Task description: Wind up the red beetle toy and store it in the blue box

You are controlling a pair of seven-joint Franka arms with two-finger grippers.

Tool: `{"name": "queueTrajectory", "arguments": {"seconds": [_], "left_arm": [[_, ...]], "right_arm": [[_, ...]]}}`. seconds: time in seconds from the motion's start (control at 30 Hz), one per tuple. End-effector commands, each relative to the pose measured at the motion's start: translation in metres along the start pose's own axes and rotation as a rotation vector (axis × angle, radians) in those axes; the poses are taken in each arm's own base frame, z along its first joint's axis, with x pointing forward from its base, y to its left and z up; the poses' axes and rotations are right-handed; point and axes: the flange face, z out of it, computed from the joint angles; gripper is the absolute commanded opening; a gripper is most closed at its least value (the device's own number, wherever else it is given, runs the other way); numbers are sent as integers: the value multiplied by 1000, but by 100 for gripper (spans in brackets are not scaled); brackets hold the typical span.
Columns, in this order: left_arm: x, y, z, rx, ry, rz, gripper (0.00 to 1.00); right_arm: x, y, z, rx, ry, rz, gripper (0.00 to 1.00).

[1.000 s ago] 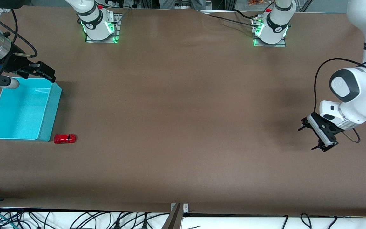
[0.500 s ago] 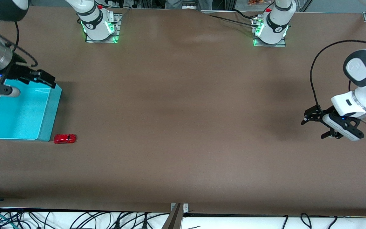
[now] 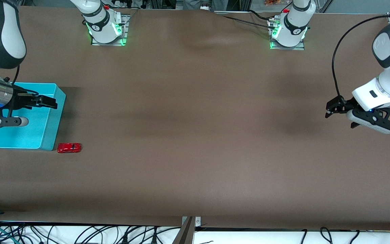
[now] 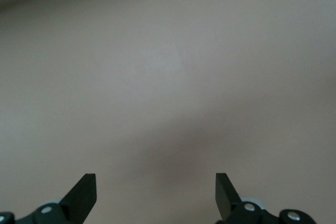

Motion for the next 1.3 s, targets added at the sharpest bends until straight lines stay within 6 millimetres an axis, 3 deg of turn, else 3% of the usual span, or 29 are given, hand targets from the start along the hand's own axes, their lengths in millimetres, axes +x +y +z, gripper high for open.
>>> {"name": "queueTrajectory", "arguments": {"seconds": [0.0, 0.23, 0.47, 0.73, 1.1, 1.27], "left_arm": [[-19, 6, -24, 18, -63, -69, 100], [-41, 15, -53, 8, -96, -90, 100], [-42, 8, -54, 7, -91, -92, 100], [-41, -2, -57, 5, -86, -99, 100], [-37, -5, -60, 9, -88, -74, 100], [-34, -5, -64, 9, -88, -75, 100]], "right_arm": [[12, 28, 24, 24, -9, -168, 100], [24, 49, 67, 50, -30, -427, 100], [38, 83, 131, 76, -23, -674, 100], [47, 107, 180, 75, 11, -873, 100], [64, 103, 187, -3, 78, -1111, 100], [75, 88, 185, -57, 89, -1197, 100]]}}
